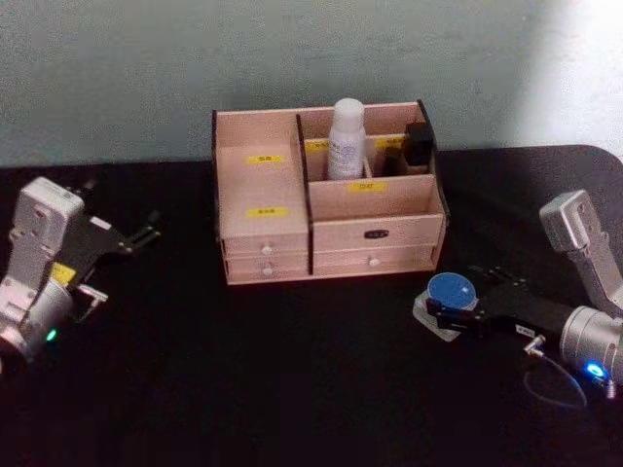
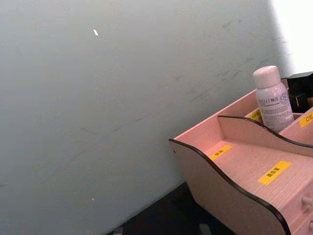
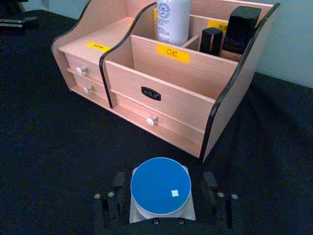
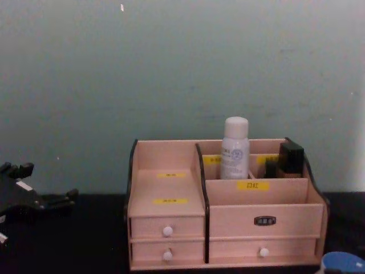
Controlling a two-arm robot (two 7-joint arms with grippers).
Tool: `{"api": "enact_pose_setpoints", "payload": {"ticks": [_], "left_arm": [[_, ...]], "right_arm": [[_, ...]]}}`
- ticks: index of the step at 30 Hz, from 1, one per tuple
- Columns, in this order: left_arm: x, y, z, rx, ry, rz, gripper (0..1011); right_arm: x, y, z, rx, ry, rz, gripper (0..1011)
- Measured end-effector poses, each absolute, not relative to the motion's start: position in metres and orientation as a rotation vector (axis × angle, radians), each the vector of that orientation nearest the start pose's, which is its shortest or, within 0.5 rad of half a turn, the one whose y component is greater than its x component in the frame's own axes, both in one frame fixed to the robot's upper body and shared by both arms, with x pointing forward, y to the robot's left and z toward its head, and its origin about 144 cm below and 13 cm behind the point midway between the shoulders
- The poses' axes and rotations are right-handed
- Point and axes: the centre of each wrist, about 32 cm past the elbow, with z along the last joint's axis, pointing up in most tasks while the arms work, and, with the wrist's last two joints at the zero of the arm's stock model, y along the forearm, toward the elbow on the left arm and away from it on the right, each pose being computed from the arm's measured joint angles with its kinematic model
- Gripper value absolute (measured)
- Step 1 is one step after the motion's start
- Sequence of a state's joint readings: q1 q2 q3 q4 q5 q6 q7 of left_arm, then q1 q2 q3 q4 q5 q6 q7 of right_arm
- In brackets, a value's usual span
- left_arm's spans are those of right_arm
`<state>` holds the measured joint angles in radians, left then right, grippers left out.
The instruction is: Pick up the facial cleanser and watermelon frost from the table and place them into the tiered storage box.
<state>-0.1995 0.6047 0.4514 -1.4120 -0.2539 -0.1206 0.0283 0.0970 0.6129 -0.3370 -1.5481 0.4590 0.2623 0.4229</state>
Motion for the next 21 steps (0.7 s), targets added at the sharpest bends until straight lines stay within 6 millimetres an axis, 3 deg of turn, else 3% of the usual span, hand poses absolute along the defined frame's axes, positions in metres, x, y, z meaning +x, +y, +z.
{"api": "enact_pose_setpoints", "payload": {"ticks": [21], "left_arm": [[0.4886,0.3097,1.1398,0.304,-0.285,1.248,1001]], "right_arm": [[0.4693,-0.3152,1.1548,-0.390,0.205,-0.877,1000]]}}
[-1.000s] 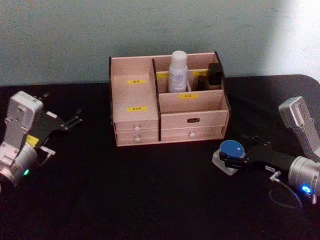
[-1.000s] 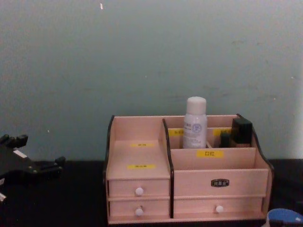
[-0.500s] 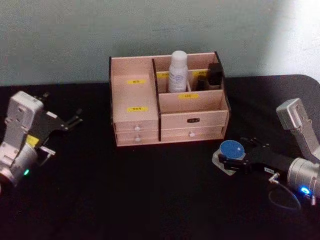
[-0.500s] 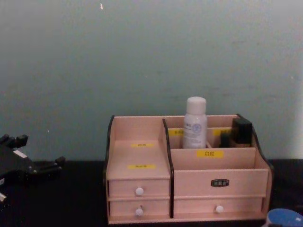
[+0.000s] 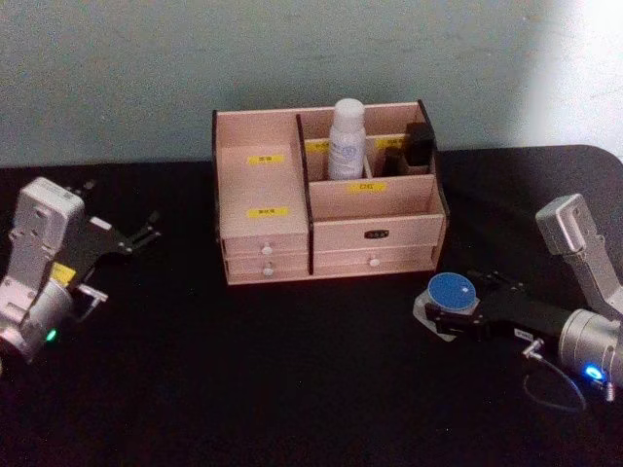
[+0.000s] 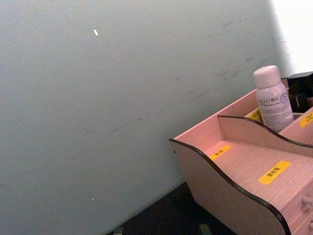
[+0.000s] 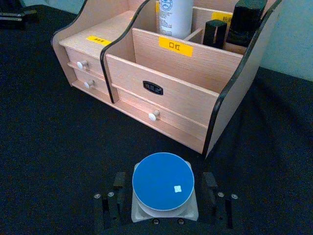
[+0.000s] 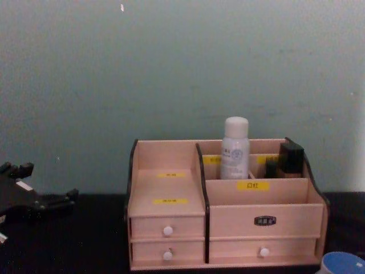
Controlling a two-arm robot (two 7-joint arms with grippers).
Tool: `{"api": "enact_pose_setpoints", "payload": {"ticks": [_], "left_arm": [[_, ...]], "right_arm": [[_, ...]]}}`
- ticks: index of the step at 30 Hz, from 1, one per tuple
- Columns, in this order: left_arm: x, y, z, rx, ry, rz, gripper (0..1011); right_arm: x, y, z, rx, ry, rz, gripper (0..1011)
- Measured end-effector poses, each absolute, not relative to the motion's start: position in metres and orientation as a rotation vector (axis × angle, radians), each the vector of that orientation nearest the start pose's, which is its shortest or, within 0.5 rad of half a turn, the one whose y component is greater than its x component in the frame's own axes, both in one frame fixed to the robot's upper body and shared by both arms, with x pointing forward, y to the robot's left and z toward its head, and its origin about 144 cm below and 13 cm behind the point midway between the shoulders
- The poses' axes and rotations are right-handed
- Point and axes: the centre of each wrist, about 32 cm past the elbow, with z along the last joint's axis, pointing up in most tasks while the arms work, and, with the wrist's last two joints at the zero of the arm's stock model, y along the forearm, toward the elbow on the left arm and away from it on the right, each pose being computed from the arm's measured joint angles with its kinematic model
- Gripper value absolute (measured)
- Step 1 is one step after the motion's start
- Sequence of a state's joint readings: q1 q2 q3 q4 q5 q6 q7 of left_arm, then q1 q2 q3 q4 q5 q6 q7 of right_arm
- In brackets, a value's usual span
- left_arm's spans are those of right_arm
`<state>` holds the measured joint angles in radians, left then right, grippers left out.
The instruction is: Pick up the facial cleanser and watermelon frost from the table and place them into the tiered storage box.
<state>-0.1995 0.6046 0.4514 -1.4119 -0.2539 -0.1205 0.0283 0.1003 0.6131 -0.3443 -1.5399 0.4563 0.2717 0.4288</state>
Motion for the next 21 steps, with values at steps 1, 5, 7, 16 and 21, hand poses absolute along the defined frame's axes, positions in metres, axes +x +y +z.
{"api": "enact_pose_setpoints", "payload": {"ticks": [1,5,7,16,21], "left_arm": [[0.4886,0.3097,1.1398,0.304,-0.285,1.248,1001],[0.4886,0.3097,1.1398,0.304,-0.285,1.248,1001],[0.4886,0.3097,1.1398,0.304,-0.285,1.248,1001],[0.4886,0.3097,1.1398,0.304,-0.285,1.248,1001],[0.4886,0.3097,1.1398,0.304,-0.285,1.248,1001]], "right_arm": [[0.4691,-0.3153,1.1546,-0.390,0.206,-0.877,1000],[0.4683,-0.3157,1.1542,-0.392,0.206,-0.878,1000],[0.4681,-0.3160,1.1542,-0.392,0.206,-0.879,1000],[0.4677,-0.3166,1.1542,-0.390,0.207,-0.882,1000],[0.4677,-0.3161,1.1541,-0.390,0.211,-0.887,1000]]}}
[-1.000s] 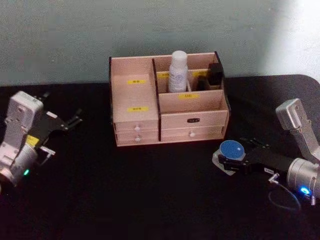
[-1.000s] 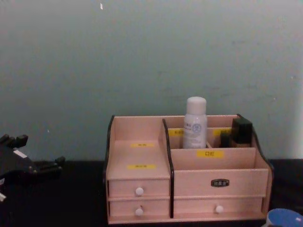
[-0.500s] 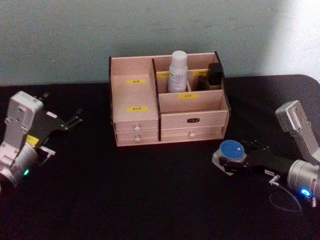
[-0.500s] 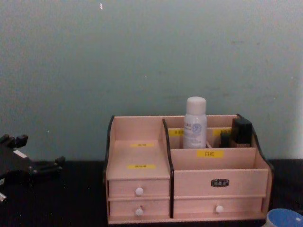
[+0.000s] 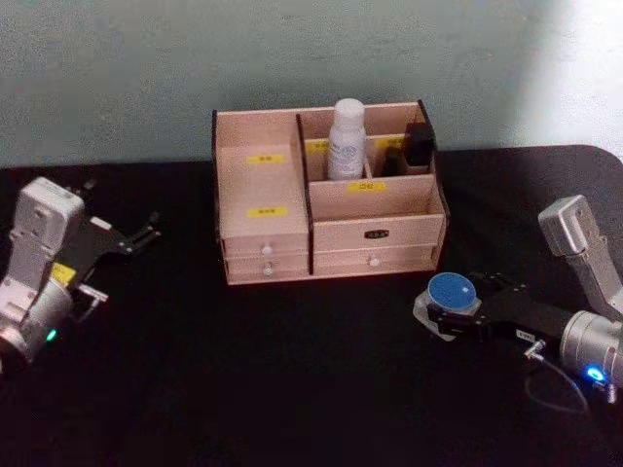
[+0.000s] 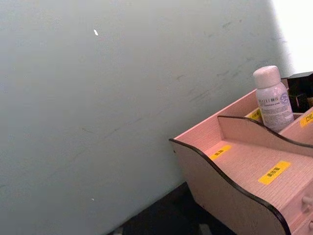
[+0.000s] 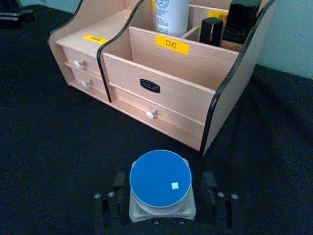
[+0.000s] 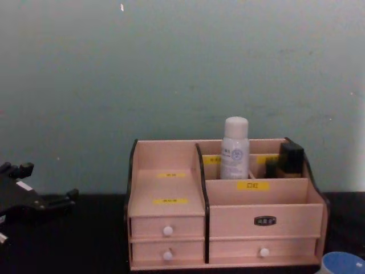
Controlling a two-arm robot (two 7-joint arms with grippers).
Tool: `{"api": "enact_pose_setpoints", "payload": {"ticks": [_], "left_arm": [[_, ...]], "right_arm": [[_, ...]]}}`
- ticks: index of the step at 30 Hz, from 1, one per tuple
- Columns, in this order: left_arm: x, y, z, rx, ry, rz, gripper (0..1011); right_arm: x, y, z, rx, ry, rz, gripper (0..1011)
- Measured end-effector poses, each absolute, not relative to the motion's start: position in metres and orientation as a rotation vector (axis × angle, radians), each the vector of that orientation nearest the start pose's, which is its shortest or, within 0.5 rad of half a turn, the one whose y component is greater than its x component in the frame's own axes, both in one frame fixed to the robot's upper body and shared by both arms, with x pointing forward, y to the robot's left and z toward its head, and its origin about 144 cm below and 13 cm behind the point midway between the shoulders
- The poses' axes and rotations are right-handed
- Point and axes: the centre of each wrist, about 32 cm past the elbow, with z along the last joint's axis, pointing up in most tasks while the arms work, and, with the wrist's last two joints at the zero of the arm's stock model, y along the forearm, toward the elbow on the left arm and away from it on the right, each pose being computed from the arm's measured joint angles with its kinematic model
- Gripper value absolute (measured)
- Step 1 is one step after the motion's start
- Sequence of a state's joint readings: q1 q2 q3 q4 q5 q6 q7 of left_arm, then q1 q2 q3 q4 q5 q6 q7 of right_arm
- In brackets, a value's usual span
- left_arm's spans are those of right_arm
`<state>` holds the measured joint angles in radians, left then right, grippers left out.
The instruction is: Pick up the facial cleanser and watermelon frost from the table and place them into the tiered storage box.
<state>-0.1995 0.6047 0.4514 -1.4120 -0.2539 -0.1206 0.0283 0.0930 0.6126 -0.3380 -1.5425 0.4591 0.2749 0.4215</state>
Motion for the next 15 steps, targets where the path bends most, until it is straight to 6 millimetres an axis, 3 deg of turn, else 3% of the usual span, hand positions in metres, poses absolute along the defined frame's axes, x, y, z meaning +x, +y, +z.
{"api": "enact_pose_setpoints", "payload": {"ticks": [15], "left_arm": [[0.4886,0.3097,1.1398,0.304,-0.285,1.248,1001]], "right_arm": [[0.4673,-0.3167,1.1546,-0.389,0.211,-0.890,1000]]}}
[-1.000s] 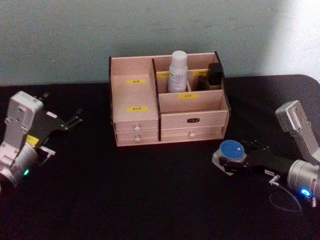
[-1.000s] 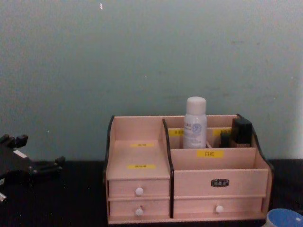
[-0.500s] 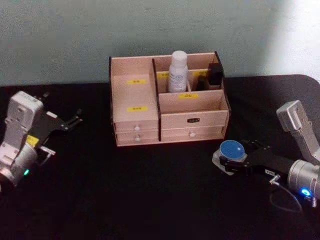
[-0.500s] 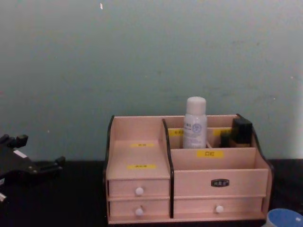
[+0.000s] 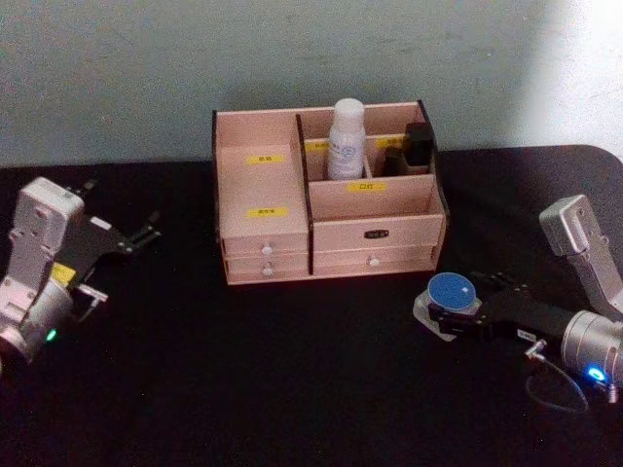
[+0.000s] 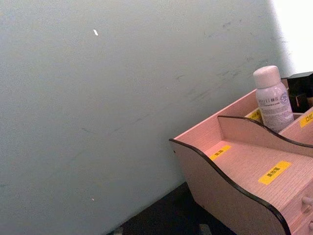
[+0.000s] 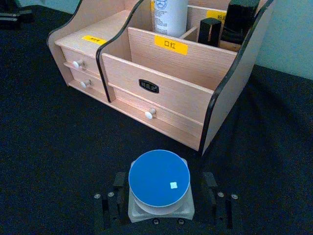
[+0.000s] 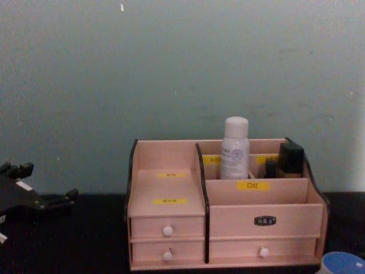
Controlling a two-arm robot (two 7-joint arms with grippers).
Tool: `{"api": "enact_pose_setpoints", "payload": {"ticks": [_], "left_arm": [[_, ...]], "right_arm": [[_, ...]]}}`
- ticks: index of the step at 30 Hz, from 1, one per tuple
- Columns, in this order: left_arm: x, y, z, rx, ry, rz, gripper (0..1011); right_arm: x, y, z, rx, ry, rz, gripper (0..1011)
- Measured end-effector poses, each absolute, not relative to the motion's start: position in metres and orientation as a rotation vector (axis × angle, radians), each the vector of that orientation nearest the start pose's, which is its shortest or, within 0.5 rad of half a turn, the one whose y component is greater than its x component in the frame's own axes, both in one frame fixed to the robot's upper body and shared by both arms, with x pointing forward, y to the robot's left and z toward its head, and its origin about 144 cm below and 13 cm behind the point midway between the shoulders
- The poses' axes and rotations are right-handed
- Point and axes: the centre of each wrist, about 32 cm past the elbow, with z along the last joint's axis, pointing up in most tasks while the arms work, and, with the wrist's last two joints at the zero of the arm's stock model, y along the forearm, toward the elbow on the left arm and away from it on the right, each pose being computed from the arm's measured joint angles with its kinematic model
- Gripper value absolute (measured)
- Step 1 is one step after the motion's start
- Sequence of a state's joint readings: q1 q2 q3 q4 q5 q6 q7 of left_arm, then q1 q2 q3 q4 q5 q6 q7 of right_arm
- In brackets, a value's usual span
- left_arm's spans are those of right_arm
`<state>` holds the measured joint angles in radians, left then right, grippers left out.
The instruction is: Pick up the facial cleanser and watermelon frost from the table and place them into the tiered storage box.
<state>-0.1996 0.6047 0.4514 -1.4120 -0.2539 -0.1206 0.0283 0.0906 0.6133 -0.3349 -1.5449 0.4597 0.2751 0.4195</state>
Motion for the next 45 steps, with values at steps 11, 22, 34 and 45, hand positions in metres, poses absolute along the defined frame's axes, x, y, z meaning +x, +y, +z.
{"api": "enact_pose_setpoints", "payload": {"ticks": [11,22,34,45], "left_arm": [[0.4886,0.3097,1.1398,0.304,-0.285,1.248,1002],[0.4886,0.3097,1.1398,0.304,-0.285,1.248,1001],[0.4886,0.3097,1.1398,0.304,-0.285,1.248,1001],[0.4886,0.3097,1.1398,0.304,-0.285,1.248,1001]], "right_arm": [[0.4673,-0.3166,1.1546,-0.388,0.212,-0.890,1000],[0.4673,-0.3166,1.1546,-0.388,0.212,-0.890,903],[0.4673,-0.3166,1.1546,-0.387,0.211,-0.890,724],[0.4673,-0.3166,1.1546,-0.387,0.211,-0.890,724]]}}
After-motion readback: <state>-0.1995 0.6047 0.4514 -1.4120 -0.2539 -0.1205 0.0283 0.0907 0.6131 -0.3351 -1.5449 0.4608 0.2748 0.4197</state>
